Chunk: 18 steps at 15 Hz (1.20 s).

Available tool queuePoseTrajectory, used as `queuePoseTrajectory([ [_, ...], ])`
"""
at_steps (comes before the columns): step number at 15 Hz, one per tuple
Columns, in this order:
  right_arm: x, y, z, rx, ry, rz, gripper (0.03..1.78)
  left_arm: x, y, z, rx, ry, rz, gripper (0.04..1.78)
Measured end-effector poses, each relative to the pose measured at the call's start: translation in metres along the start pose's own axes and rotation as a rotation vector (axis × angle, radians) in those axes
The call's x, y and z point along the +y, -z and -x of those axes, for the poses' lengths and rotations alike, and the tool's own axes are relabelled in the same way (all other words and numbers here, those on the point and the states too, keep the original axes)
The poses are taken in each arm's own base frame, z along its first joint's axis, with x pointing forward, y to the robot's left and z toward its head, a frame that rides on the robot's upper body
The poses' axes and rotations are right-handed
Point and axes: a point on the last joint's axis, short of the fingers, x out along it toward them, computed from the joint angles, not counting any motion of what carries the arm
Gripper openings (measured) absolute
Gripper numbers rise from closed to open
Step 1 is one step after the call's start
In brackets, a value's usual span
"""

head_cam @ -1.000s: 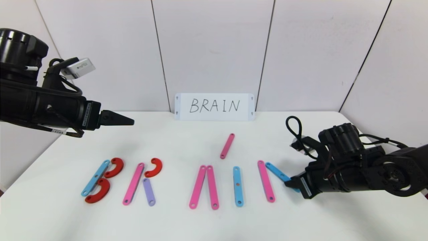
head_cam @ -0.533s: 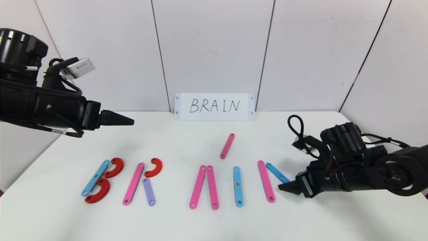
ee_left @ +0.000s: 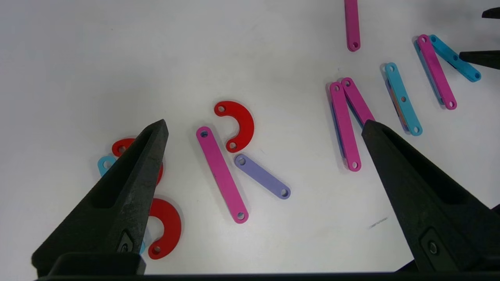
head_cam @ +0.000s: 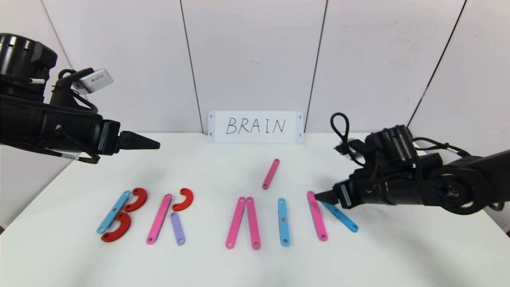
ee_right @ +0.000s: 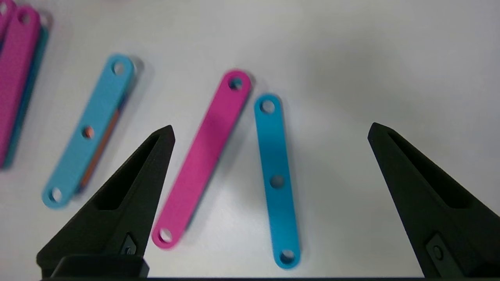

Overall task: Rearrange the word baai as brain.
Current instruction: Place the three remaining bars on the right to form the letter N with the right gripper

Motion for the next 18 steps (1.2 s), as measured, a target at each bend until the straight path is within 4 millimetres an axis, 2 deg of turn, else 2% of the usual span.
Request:
queuePoseTrajectory([
  [3,0.030,-0.021,-0.018,-0.039,0.034,-0.037,1.73,0.000,0.000,0.000,0.000,0.000,0.001,1.73],
  [7,0.057,-0.038,-0.051,-0.082,0.075,-0.059,1.73,0.000,0.000,0.000,-0.002,-0.001,0.001,1.73],
  [12,0.073,-0.052,-0.084,-0.101,0.057,-0.076,1.73,0.000,0.000,0.000,-0.003,-0.001,0.001,1.73],
  [18,0.082,-0.052,-0.118,-0.102,0.073,-0.064,1.73,0.000,-0.001,0.000,-0.003,-0.001,0.002,1.73],
])
